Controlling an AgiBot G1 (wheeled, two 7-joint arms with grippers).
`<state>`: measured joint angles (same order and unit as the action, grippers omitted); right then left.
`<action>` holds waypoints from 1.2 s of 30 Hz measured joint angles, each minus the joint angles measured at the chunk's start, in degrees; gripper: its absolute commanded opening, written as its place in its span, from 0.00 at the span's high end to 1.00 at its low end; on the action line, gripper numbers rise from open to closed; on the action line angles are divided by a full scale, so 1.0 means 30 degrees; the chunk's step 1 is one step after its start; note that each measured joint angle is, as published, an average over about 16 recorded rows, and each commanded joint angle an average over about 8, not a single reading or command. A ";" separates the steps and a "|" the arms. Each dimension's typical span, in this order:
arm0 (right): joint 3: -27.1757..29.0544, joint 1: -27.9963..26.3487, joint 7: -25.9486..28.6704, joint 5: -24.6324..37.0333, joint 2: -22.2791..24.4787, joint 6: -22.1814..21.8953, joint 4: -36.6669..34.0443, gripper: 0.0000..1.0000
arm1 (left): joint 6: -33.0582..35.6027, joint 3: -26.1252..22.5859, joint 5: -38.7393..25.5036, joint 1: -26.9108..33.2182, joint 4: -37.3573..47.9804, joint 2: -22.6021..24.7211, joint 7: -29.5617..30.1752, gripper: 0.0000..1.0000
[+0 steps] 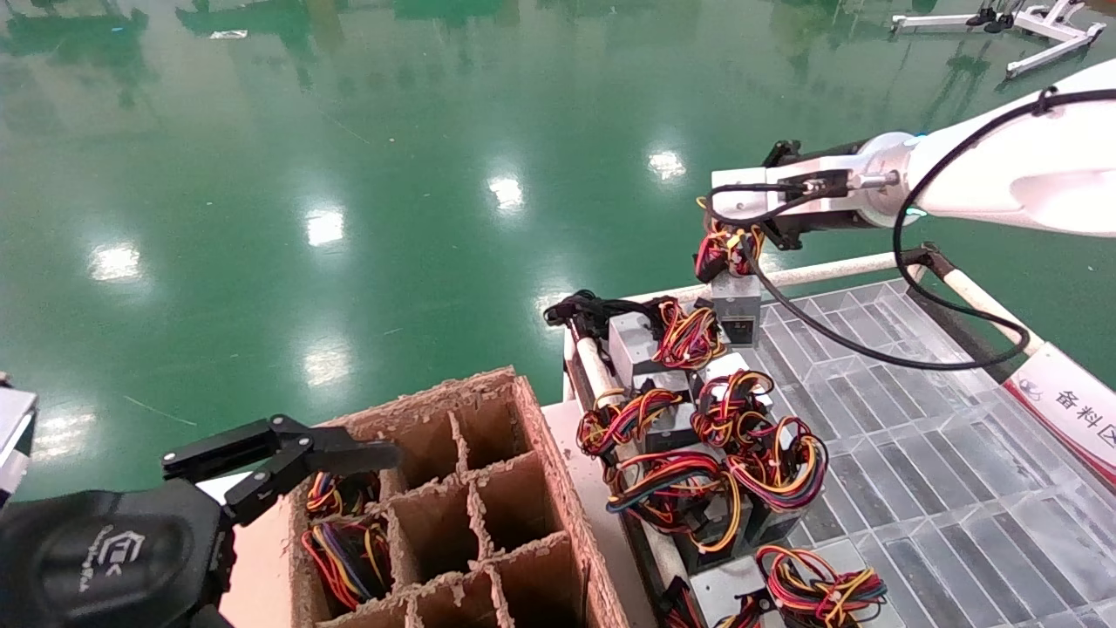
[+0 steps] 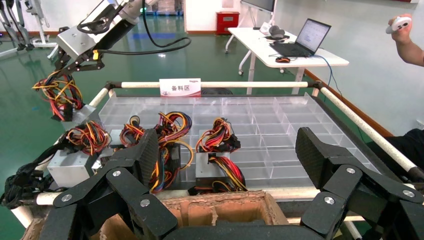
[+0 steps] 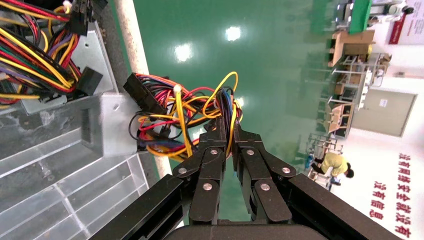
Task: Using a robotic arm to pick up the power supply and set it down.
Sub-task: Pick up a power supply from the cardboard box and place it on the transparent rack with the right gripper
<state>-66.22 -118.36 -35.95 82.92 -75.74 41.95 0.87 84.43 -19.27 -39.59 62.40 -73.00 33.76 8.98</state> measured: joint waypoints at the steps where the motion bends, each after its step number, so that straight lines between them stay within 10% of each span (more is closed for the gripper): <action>1: 0.0001 0.0057 -0.0003 -0.0003 -0.0020 -0.0047 0.0021 1.00 | 0.0000 0.0000 0.0000 0.0000 0.0000 0.0000 0.0000 0.00; 36: 0.0057 0.0622 0.0253 -0.0090 0.1145 0.0773 -0.0384 1.00 | -0.0006 -0.0015 0.0010 0.0004 0.0000 -0.0006 -0.0007 0.00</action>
<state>-66.05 -116.50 -35.19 82.65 -72.31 44.27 -0.29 84.41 -19.31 -39.56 62.42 -73.00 33.75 8.96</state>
